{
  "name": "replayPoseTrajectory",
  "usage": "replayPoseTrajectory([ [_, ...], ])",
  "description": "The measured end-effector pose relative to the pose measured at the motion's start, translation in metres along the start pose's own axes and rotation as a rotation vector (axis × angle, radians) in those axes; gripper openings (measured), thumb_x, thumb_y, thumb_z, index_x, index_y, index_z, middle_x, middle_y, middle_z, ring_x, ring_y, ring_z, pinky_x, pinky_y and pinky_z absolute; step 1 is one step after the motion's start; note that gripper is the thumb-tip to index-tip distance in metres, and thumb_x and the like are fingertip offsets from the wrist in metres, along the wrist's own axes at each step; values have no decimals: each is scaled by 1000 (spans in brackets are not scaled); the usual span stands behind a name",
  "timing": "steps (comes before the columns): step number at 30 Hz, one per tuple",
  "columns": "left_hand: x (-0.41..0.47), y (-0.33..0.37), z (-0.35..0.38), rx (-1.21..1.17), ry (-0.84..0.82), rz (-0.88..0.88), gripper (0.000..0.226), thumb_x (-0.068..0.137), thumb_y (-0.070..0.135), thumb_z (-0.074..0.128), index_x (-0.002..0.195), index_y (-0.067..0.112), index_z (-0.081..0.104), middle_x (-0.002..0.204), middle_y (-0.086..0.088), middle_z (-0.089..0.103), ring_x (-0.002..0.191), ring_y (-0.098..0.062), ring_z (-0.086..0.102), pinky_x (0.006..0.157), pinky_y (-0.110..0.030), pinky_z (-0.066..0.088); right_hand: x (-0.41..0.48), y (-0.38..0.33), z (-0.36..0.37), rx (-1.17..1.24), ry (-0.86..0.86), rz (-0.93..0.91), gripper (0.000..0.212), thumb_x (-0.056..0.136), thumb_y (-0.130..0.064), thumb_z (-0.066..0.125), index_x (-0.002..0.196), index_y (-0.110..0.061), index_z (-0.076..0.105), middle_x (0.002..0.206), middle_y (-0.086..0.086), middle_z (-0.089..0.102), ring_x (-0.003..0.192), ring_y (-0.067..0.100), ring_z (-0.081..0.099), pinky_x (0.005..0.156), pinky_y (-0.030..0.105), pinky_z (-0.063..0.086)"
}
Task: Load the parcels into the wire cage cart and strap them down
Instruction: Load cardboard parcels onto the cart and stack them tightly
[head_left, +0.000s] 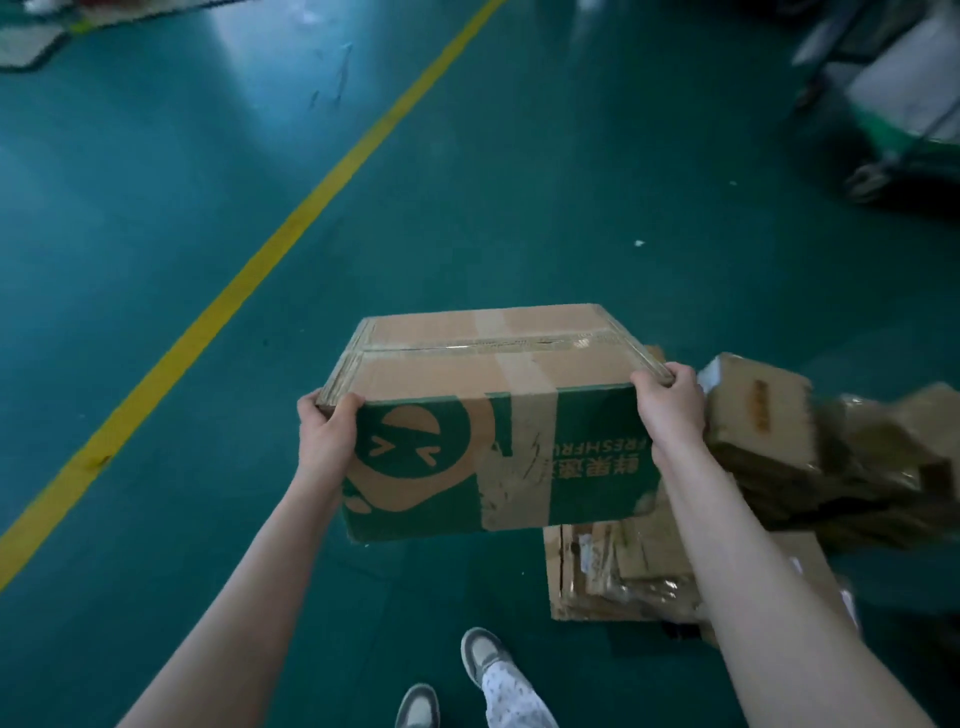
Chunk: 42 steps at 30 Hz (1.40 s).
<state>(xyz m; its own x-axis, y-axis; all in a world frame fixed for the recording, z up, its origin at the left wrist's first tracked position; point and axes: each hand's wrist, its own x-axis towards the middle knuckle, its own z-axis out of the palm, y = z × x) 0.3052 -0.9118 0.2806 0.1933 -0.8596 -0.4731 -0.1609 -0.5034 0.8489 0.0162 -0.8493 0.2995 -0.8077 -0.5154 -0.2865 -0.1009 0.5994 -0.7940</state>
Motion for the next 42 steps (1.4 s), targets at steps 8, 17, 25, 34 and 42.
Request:
replayPoseTrajectory([
  [8, -57, 30, 23, 54, -285, 125, 44, 94, 32, 47, 130, 13, 31, 110, -6, 46, 89, -20, 46, 63, -30, 38, -64, 23, -107, 37, 238, 116, 45, 89, -36, 52, 129, -18, 44, 132, 8, 47, 116, 35, 46, 99, 47, 41],
  [17, -163, 43, 97, 218, -651, 306, 31, 93, 29, 47, 118, 18, 32, 113, -6, 43, 93, -21, 45, 75, -34, 38, -149, 110, -241, 203, 532, 303, 52, 89, -34, 52, 136, -17, 40, 135, 8, 42, 117, 35, 46, 100, 45, 39],
  [25, -309, 0, 182, 287, -924, 331, 31, 96, 26, 46, 120, 13, 31, 108, -2, 42, 95, -22, 46, 77, -34, 38, -221, 210, -374, 295, 776, 496, 53, 88, -36, 52, 135, -17, 40, 136, 7, 44, 119, 35, 46, 100, 44, 41],
  [34, -473, -70, 284, 461, -1126, 270, 53, 92, 31, 51, 137, 16, 28, 128, -16, 45, 106, -34, 51, 81, -43, 46, -302, 324, -510, 347, 1017, 635, 54, 92, -37, 50, 139, -14, 37, 139, 9, 44, 120, 32, 48, 103, 46, 39],
  [42, -599, -133, 352, 563, -1322, 263, 42, 93, 26, 52, 128, 13, 32, 116, -14, 44, 100, -31, 49, 82, -42, 44, -356, 412, -596, 362, 1150, 786, 54, 92, -42, 49, 138, -14, 39, 141, 11, 42, 124, 35, 44, 104, 44, 36],
])
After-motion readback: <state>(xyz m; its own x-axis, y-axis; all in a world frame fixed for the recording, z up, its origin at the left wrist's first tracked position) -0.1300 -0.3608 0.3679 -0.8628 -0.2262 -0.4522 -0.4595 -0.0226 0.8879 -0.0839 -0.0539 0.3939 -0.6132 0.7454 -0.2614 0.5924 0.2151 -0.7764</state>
